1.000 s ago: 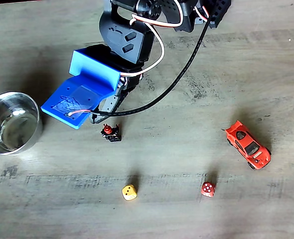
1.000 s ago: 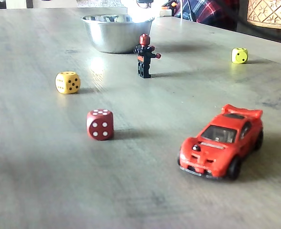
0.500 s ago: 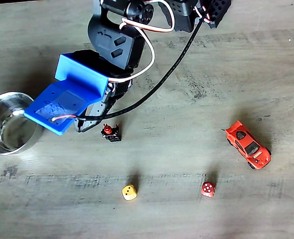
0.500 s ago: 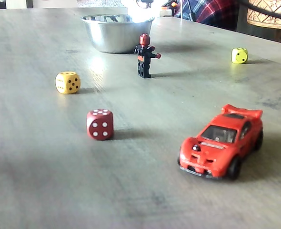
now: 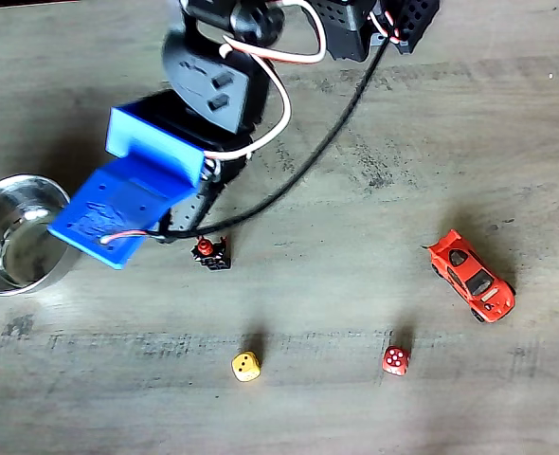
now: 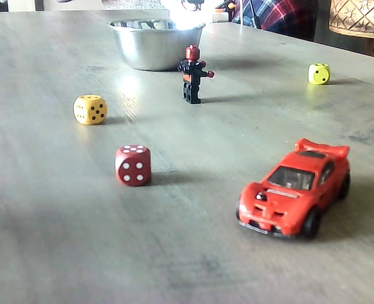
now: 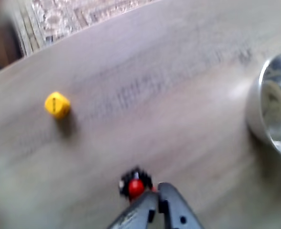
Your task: Pick up the lego figure and place in bowl
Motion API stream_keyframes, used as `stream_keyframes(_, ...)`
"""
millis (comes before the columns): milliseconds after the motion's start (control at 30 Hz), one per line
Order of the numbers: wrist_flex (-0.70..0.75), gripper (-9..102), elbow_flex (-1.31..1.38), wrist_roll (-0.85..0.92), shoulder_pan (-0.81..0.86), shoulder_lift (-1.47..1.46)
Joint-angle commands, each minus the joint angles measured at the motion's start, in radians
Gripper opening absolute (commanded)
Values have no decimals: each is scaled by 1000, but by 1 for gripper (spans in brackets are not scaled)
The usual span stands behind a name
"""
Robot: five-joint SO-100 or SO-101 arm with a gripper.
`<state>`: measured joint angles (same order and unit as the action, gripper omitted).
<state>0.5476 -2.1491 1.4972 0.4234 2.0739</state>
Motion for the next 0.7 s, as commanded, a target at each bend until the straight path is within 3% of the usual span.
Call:
stream_keyframes(0,186,0,175,-2,5,-23)
stream_keyframes(333,578,0,502,-8,5,-186)
stream_keyframes(667,701,0,578,-72,9,-284)
